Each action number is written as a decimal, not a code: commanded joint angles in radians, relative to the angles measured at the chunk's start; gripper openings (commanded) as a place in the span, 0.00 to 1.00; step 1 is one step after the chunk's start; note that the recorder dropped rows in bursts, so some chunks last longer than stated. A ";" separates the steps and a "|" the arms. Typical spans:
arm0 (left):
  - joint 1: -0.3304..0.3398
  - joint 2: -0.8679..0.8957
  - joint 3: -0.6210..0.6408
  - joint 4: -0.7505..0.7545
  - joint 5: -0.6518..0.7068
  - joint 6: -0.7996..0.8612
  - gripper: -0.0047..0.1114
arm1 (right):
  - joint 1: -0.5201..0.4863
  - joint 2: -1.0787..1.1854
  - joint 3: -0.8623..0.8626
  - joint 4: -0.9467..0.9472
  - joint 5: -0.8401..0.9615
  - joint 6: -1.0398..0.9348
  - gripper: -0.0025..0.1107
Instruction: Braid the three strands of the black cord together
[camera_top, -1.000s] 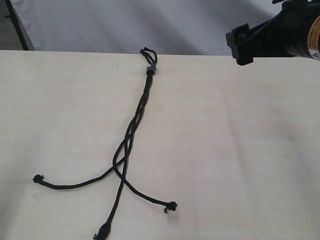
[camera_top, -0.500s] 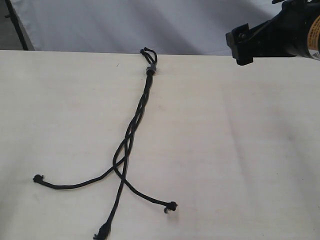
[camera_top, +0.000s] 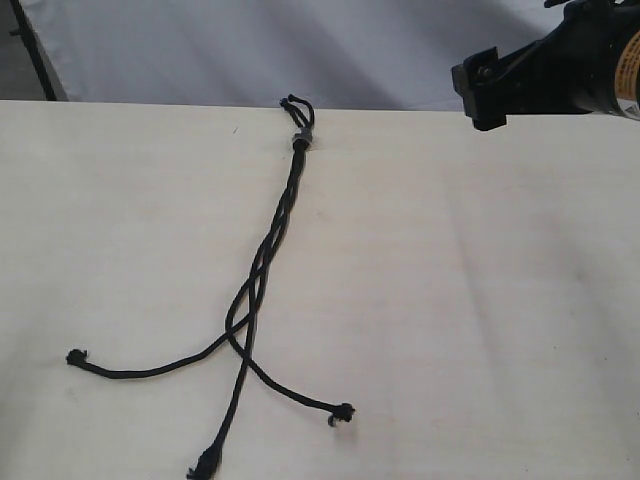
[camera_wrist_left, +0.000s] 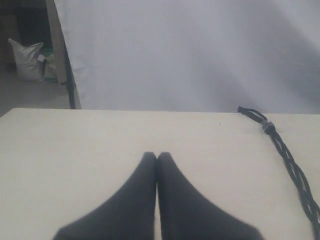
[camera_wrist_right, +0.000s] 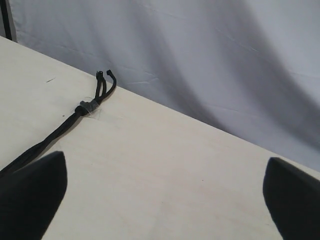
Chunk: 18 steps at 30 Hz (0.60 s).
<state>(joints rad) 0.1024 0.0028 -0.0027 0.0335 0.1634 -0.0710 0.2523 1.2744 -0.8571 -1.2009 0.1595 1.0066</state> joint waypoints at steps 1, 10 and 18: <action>0.001 -0.003 0.003 -0.016 0.002 0.003 0.04 | -0.007 -0.001 0.004 -0.006 -0.002 0.003 0.90; 0.001 -0.003 0.003 -0.016 0.002 0.003 0.04 | 0.001 -0.030 0.020 0.085 -0.122 0.130 0.90; 0.001 -0.003 0.003 -0.016 0.002 0.003 0.04 | 0.034 -0.349 0.239 0.109 -0.159 0.154 0.90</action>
<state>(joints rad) 0.1024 0.0028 -0.0027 0.0296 0.1634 -0.0705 0.2845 1.0449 -0.6936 -1.1145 0.0000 1.1371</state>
